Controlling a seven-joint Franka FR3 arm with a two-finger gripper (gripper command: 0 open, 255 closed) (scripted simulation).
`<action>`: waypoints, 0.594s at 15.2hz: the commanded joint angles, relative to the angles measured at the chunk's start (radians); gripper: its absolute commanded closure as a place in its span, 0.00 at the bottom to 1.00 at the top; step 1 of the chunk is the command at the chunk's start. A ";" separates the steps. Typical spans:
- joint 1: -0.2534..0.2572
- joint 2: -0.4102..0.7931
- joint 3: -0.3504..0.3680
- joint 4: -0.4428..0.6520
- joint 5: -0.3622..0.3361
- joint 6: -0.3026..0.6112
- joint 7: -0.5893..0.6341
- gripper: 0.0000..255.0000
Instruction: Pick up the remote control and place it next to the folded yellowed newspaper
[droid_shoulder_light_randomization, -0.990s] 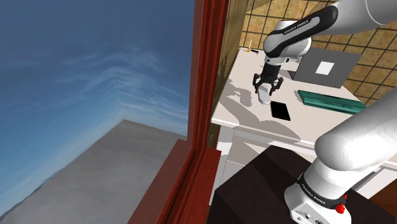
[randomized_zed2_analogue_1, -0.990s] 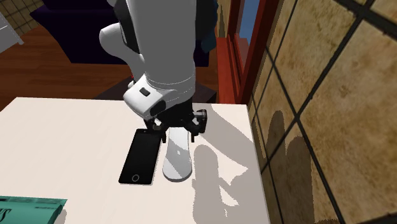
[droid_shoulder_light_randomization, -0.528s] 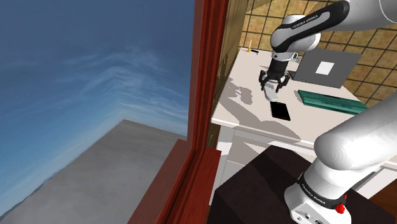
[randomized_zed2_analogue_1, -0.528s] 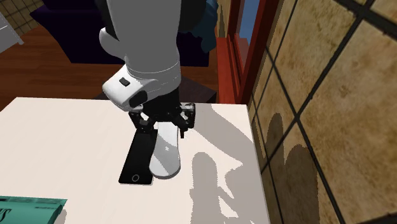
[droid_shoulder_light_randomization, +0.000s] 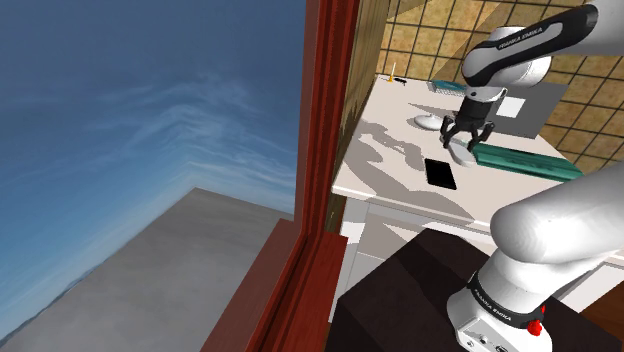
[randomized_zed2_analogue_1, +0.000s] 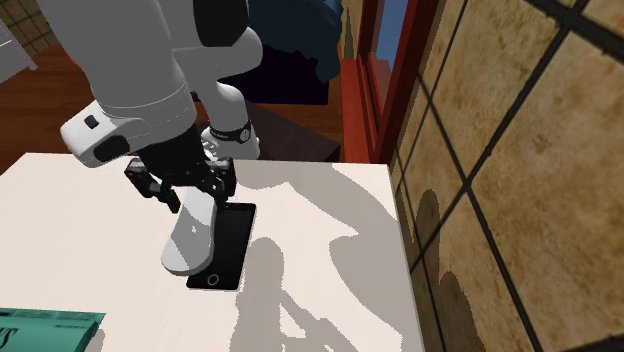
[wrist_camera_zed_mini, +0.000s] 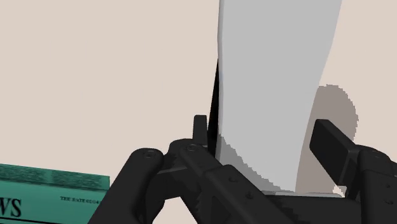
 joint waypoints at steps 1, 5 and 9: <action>-0.024 -0.017 -0.032 -0.009 -0.019 -0.004 -0.045 1.00; -0.075 -0.044 -0.102 -0.019 -0.060 -0.011 -0.138 1.00; -0.122 -0.051 -0.176 -0.010 -0.095 -0.015 -0.237 1.00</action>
